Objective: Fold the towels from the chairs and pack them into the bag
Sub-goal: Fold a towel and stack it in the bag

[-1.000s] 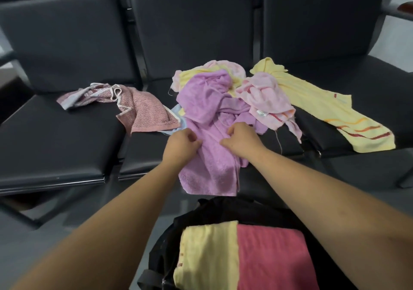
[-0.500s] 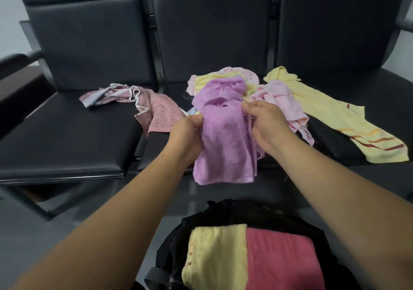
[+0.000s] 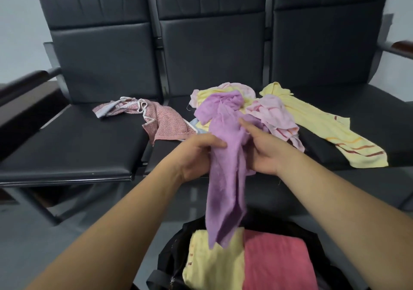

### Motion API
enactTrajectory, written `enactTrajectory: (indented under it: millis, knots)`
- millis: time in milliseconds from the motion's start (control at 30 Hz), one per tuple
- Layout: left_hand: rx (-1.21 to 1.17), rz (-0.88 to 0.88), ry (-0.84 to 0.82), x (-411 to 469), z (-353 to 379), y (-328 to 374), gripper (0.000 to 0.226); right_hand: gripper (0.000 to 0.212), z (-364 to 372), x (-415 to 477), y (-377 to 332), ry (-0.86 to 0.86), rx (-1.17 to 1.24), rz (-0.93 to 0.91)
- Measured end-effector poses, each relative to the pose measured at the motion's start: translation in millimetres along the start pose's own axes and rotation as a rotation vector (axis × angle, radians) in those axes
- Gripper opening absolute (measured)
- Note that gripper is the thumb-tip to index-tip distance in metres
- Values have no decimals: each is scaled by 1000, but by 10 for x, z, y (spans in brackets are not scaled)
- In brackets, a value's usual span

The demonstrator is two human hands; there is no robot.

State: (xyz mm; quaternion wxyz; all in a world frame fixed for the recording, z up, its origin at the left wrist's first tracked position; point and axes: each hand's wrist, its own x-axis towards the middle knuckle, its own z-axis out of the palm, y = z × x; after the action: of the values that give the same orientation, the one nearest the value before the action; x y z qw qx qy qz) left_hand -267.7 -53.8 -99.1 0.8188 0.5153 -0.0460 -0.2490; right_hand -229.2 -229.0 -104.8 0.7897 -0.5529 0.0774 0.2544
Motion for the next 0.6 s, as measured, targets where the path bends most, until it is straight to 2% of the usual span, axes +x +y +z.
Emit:
enactTrajectory:
  millis: [67, 133, 167, 233, 300, 333, 433, 500, 600]
  knots:
    - [20, -6, -40, -50, 50, -15, 40, 36, 60, -37, -30, 60, 68, -70]
    - [72, 31, 20, -78, 83, 10, 29, 31, 89, -78, -98, 96, 74, -211]
    - [106, 47, 69, -91, 108, 39, 30, 31, 96, -109, -133, 73, 31, -274]
    - [168, 55, 127, -98, 95, 66, 48, 32, 91, -175, -190, -53, -142, -339]
    - [193, 37, 150, -107, 108, 88, 62, 30, 95, -265, -225, -203, -361, -325]
    - [206, 30, 157, -98, 104, 74, 60, 29, 80, -281, -236, -246, -439, -300]
    - [232, 110, 296, -7, 16, -5, 33, 25, 21, -295, -272, -227, -554, -237]
    - [150, 197, 375, 17, -36, -3, 16, 30, -25, -251, -273, -131, -488, -191]
    - [-90, 194, 302, -8, -35, 47, 20, 40, -80, -186, -242, -20, -224, -67]
